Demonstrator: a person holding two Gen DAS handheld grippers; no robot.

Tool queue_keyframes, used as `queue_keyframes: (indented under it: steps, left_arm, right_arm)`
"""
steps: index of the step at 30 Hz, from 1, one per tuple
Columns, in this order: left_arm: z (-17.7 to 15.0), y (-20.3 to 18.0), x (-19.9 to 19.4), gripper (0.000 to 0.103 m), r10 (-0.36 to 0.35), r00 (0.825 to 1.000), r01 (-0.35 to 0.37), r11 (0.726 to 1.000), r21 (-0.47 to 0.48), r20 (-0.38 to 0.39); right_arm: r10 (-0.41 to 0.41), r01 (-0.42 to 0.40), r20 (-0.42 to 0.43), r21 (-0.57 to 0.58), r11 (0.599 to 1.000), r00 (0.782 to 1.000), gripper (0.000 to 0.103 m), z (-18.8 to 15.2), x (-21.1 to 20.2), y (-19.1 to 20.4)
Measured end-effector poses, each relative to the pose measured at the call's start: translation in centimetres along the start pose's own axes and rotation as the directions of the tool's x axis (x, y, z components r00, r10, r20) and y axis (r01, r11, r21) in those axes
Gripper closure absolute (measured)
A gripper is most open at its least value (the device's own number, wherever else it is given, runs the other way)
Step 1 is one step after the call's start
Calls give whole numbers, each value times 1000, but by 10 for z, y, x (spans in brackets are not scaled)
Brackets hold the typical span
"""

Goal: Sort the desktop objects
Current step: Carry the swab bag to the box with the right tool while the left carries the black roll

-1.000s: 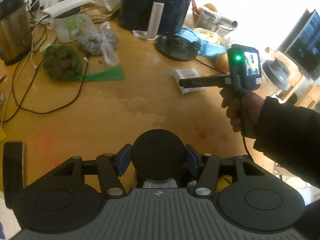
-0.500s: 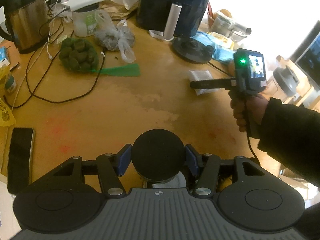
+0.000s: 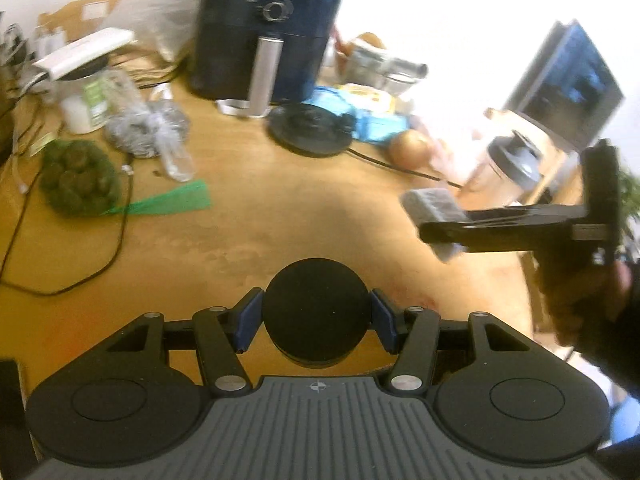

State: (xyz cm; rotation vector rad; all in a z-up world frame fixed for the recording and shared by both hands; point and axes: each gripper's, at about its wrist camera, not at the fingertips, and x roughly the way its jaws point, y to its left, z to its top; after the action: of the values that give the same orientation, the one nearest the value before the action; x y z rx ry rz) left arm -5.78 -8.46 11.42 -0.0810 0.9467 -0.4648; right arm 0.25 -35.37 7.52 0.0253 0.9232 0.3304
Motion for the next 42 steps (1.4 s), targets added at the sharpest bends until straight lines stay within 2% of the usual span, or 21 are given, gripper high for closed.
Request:
queue_keyframes:
  steps: [3,8,20,28,35,42]
  left_arm:
    - [-5,4,2,47,-42,999,42,999,34,7]
    - [-12,16,1,47,-120,992,119,992,31,45]
    - [-36,40,2,47,-248,962,248,969,16,115]
    - [-46,45,-2,47,-289,948,293,956,-12,133]
    - [-48,37,-7,47,-292,951,293,956,3,104]
    - [-50,22,-14,47,-272,961,271,962,22,48]
  right_arm:
    - [-15,14,5,60,998,1000,28,-17,-29,3]
    - [-32,31,8,103,994,999,28,-41,-63,22]
    - [-38,34,29,122,992,999,28,-66,-75,57]
    - [-25,22,20,122,992,999,28,-79,-75,68]
    - [-16,13,22,143,990,1000,28,-91,-83,71]
    - [11,-14,14,178,984,1000,28,-101,-92,71]
